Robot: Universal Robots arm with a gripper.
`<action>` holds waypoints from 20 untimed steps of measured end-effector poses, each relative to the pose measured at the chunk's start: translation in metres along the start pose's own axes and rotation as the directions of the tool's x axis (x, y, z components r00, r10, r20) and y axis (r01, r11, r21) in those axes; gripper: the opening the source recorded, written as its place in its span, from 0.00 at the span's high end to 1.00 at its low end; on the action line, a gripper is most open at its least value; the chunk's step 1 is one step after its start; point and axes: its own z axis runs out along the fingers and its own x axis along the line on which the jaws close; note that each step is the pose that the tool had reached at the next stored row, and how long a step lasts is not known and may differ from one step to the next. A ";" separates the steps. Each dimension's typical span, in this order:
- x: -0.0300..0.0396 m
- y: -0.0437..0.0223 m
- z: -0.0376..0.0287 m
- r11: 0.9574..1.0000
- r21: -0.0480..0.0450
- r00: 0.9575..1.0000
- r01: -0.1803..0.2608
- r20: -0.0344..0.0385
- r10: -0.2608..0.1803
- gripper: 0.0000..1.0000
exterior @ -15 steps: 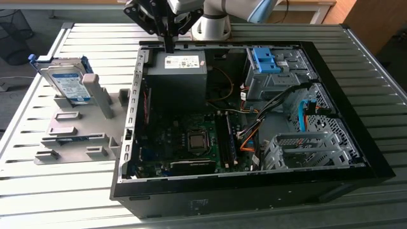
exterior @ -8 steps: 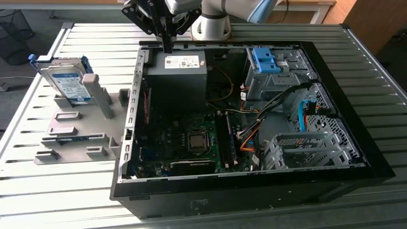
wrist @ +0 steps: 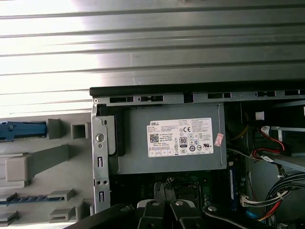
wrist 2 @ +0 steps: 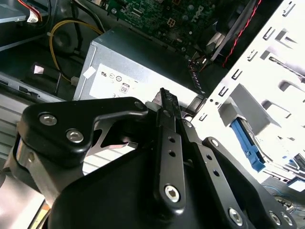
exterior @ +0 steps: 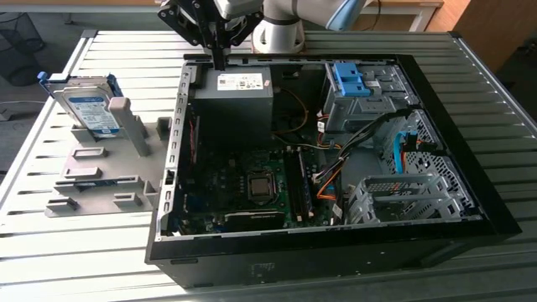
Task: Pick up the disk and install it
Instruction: 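Reach for the disk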
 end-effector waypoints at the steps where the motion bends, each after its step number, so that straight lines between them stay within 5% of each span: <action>1: 0.0003 0.0000 0.0000 1.000 0.000 1.000 0.000 0.000 0.000 0.89; 20: 0.0067 -0.0005 0.0003 1.000 0.000 1.000 0.000 0.000 0.000 0.89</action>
